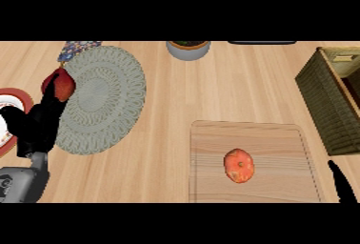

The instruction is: Pick the squash from the cutting board and place it in the basket

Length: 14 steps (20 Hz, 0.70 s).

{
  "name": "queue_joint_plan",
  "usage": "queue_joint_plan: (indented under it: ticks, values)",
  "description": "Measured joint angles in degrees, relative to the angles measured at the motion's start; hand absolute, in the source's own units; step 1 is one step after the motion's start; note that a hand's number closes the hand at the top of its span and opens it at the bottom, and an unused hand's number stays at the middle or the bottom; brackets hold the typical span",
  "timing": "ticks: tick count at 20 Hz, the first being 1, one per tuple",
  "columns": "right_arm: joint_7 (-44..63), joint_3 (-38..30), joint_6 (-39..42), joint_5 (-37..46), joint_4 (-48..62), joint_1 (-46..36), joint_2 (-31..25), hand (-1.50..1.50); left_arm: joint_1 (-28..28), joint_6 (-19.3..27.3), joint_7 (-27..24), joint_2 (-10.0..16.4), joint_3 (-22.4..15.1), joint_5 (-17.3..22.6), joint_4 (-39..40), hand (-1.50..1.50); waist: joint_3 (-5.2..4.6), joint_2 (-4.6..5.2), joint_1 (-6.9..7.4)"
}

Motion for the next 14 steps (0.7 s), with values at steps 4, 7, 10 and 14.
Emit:
queue_joint_plan:
  ticks: [4,7,10,14]
  values:
    - [3.6,2.2,3.1,5.8,-1.9,-4.9,4.8,-1.5,-0.1,-0.2,0.2,-0.4,0.4,-0.6,0.1,0.0,0.19,-0.03,0.36]
    - [4.0,3.5,4.0,10.0,-0.4,-7.6,9.0,-1.5,-0.6,-0.6,0.4,-0.8,0.8,-0.9,0.6,0.0,0.28,-0.03,0.39]
    - [2.4,4.3,3.4,12.5,2.5,-7.3,12.3,-1.5,0.8,-0.8,0.3,-1.5,0.9,-1.5,-0.6,0.0,0.35,-0.08,0.39]
    - [-0.6,4.6,1.9,14.5,7.4,-7.0,15.8,-1.5,0.2,-1.4,0.0,-2.6,1.5,-2.3,0.4,0.0,0.41,-0.07,0.25]
